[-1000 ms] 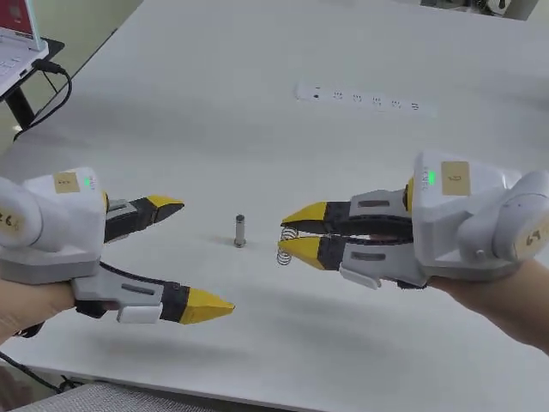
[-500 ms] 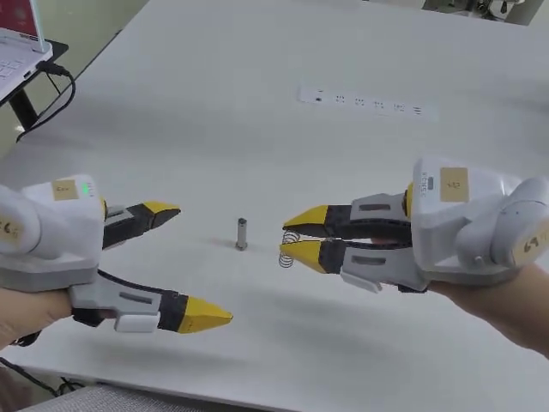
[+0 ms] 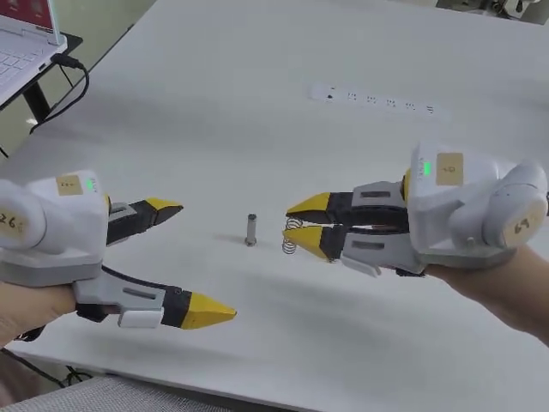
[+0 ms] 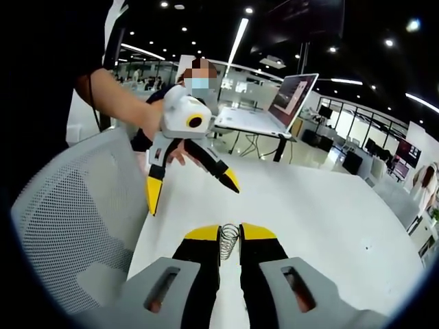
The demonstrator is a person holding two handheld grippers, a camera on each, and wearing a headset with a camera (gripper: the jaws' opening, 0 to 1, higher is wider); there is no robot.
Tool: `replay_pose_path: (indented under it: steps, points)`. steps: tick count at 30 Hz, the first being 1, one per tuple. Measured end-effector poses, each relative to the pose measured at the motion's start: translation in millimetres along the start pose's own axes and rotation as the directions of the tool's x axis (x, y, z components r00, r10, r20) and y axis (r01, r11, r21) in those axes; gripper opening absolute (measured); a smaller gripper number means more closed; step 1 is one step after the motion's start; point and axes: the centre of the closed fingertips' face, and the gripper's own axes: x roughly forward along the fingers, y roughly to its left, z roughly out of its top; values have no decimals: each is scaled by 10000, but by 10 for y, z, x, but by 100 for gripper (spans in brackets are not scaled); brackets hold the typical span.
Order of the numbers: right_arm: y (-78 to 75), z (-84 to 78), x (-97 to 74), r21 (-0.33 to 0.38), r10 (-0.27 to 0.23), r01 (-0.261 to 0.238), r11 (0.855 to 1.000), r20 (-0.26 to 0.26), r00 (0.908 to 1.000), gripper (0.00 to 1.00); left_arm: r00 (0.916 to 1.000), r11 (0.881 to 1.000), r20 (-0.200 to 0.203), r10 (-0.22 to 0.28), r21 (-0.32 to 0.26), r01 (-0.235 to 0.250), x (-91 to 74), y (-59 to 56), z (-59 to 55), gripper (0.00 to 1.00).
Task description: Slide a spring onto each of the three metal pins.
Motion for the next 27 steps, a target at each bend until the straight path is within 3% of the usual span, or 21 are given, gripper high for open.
replay_pose_path:
  steps: [10,27]
  points:
    - [-148,2,102,-5,-130,130,9999,-28,9999,7,10000,10000,-36,-35,-51,35,23,-18,-26,98]
    - [-400,39,428,-47,-308,308,9995,-120,9995,7,9999,9999,-122,54,-146,-56,-7,4,-82,98]
